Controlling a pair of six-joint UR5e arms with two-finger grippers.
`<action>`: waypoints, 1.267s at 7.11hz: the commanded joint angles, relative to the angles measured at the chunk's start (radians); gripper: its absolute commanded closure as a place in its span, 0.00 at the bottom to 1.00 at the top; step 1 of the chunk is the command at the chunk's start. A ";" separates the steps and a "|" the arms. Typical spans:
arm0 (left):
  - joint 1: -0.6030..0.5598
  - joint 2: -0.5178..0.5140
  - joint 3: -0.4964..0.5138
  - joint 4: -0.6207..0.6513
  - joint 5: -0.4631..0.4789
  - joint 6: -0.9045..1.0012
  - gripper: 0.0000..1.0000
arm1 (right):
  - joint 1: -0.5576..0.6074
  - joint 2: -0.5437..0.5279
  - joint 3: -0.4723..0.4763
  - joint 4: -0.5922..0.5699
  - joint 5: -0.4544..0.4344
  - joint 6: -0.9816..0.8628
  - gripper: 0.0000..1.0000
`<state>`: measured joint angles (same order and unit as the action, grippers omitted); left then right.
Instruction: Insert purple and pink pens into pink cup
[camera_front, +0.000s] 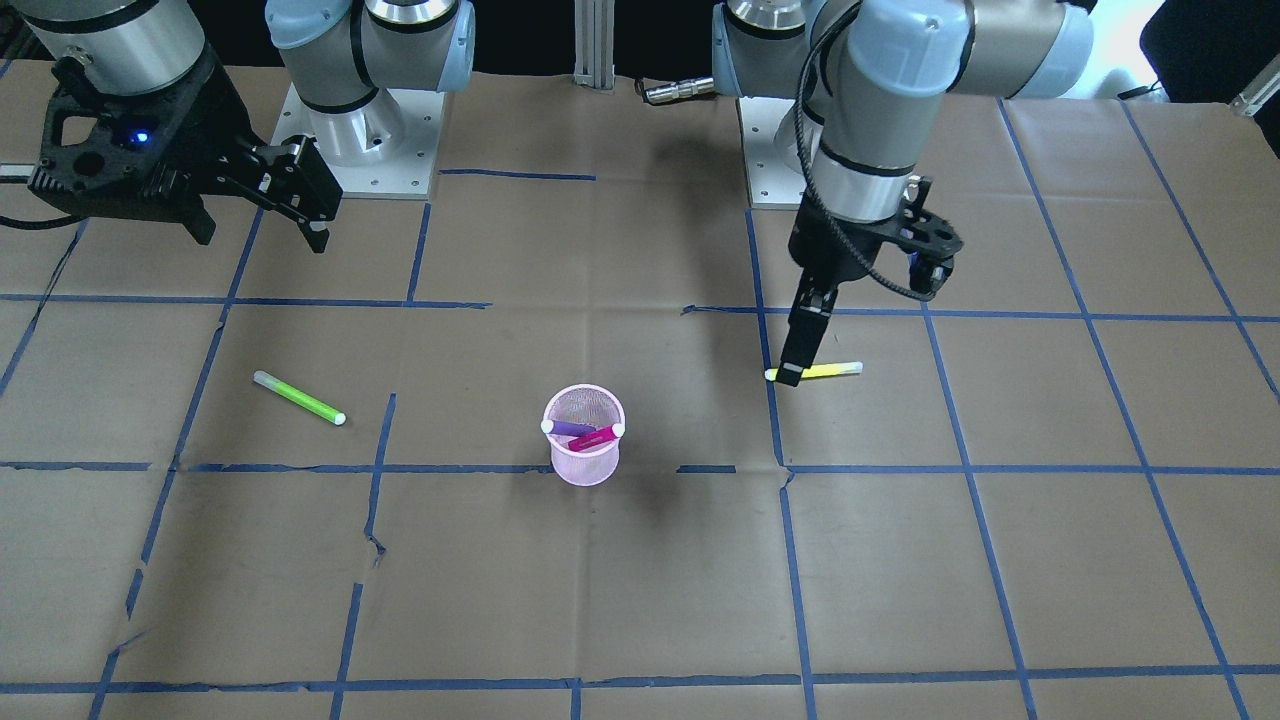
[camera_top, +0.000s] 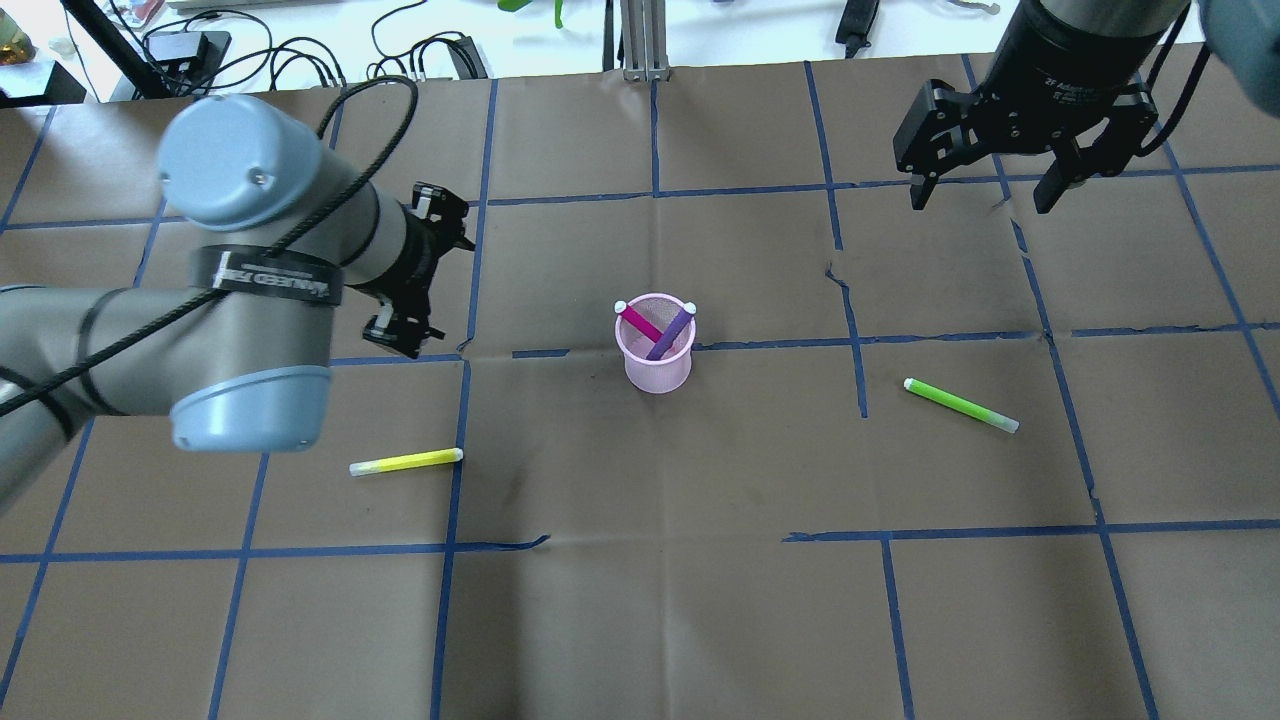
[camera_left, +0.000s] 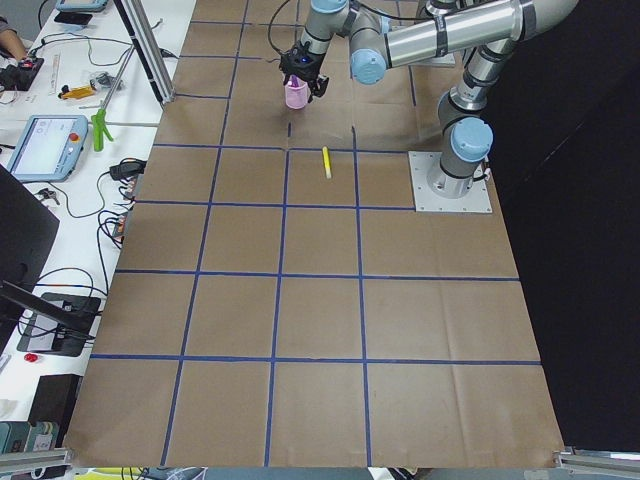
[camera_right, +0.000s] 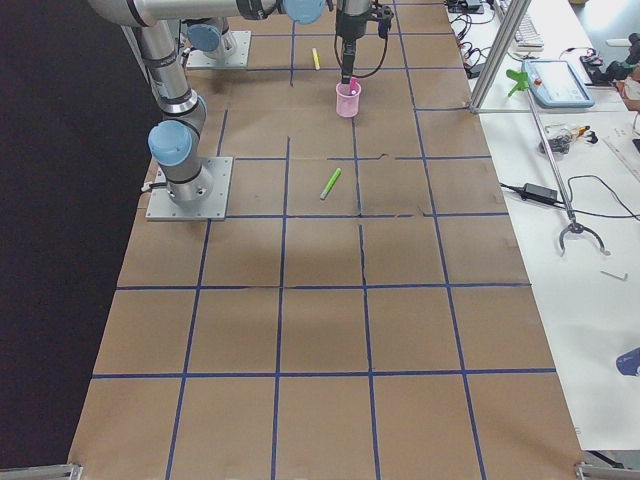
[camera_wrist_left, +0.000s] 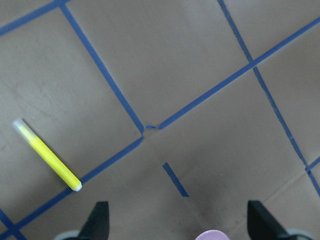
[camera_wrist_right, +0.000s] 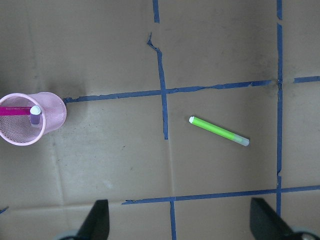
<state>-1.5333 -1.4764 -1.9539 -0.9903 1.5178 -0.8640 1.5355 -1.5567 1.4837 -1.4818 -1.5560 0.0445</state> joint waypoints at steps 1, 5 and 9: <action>0.025 -0.011 0.112 -0.183 0.011 0.312 0.04 | 0.002 0.003 -0.005 -0.002 0.001 0.000 0.00; 0.004 -0.087 0.271 -0.401 0.087 0.757 0.02 | 0.020 0.006 -0.006 -0.005 -0.007 0.014 0.00; -0.068 -0.090 0.348 -0.504 0.077 0.775 0.02 | 0.017 0.004 -0.008 -0.009 -0.013 0.015 0.00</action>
<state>-1.5883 -1.5678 -1.6340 -1.4603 1.5963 -0.0910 1.5527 -1.5490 1.4767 -1.4893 -1.5688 0.0593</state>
